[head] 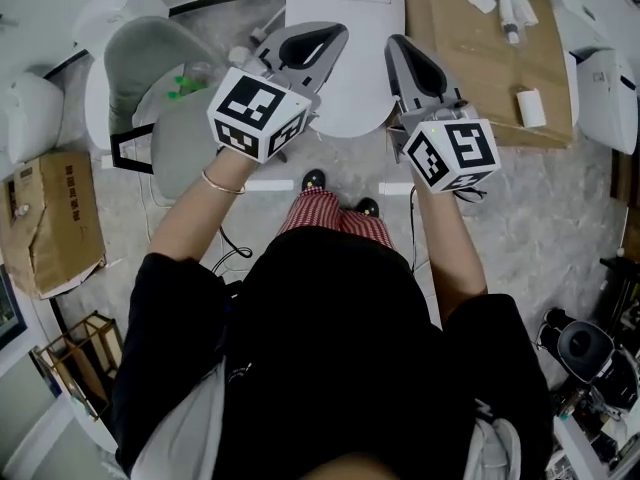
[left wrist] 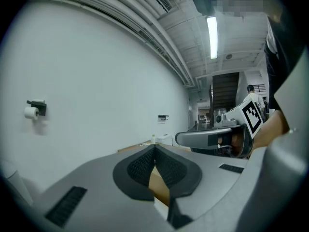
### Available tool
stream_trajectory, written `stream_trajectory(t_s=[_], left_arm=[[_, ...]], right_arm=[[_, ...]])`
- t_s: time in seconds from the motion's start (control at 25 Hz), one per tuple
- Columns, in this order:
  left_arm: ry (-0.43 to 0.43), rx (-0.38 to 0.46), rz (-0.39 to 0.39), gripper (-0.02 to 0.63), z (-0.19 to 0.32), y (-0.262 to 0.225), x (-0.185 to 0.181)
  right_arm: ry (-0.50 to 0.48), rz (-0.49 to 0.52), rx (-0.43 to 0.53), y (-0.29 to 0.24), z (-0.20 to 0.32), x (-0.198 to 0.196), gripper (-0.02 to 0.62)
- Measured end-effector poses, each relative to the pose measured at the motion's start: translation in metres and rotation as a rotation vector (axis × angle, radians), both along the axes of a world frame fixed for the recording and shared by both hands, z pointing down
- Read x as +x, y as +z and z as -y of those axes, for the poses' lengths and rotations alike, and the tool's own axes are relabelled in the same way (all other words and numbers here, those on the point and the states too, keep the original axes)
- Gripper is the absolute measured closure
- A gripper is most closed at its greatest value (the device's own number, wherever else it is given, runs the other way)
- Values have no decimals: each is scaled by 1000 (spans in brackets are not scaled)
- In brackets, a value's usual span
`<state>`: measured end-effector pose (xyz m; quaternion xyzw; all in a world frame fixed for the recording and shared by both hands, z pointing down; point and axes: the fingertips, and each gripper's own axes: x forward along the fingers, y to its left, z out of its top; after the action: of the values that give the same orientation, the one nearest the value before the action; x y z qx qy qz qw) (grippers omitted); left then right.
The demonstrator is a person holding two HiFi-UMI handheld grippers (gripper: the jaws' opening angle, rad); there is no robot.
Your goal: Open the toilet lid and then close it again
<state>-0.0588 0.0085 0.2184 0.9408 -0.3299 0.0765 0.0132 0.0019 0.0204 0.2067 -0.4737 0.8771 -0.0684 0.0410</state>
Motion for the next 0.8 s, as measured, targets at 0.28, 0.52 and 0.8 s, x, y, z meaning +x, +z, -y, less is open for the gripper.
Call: stream_trajectory(t_s=[0.28,0.52,0.8], left_arm=[[12,35,-14,603,-3,-20,18],[35,65,-20,603,-12,-34,37],[68,90,-32,603,-20,-48,56]], right_arm=[[-30,24,57,-28,-2,10,575],[-23,24,81,-41,-8,26,575],[-27,25,106,-52,-15,38,575]])
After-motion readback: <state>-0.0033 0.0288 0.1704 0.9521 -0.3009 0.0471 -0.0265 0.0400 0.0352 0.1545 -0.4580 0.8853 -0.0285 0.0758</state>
